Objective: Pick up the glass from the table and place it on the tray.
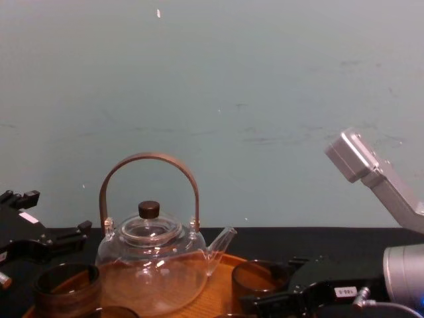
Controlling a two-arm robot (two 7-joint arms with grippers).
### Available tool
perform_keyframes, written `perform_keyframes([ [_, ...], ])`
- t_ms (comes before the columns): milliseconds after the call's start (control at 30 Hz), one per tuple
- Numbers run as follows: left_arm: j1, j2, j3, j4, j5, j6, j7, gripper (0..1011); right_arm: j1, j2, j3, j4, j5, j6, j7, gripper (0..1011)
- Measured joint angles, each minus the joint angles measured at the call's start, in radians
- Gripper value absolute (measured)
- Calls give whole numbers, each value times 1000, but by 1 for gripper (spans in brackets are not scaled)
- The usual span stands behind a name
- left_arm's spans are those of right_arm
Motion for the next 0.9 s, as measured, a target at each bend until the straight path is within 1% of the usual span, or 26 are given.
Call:
perform_keyframes([
  [133,0,0,0,0,0,0,0,1001,0,0,0,0,0,0,0,1002],
  [300,0,0,0,0,0,0,0,1001,-23,22,17,-37,18,1,10,1002],
  [333,0,0,0,0,0,0,0,1001,-33,32,22,-52,23,4,10,1003],
  [367,0,0,0,0,0,0,0,1001,-33,32,22,-52,23,4,10,1003],
  [567,0,0,0,0,0,0,0,1001,-81,80,46,-126,48,18,7,1002],
  [600,0,0,0,0,0,0,0,1001,-99,97,54,-150,55,22,3,1002],
  [700,0,0,0,0,0,0,0,1002,-124,121,67,-186,68,27,-4,1002],
  [733,0,0,0,0,0,0,0,1001,-142,136,77,-208,77,30,-10,1002],
  [800,0,0,0,0,0,0,0,1001,-159,150,87,-229,86,32,-16,1002],
  [833,0,0,0,0,0,0,0,1001,-178,167,97,-253,96,33,-21,1002],
  [900,0,0,0,0,0,0,0,1001,-193,182,106,-272,105,34,-24,1002],
])
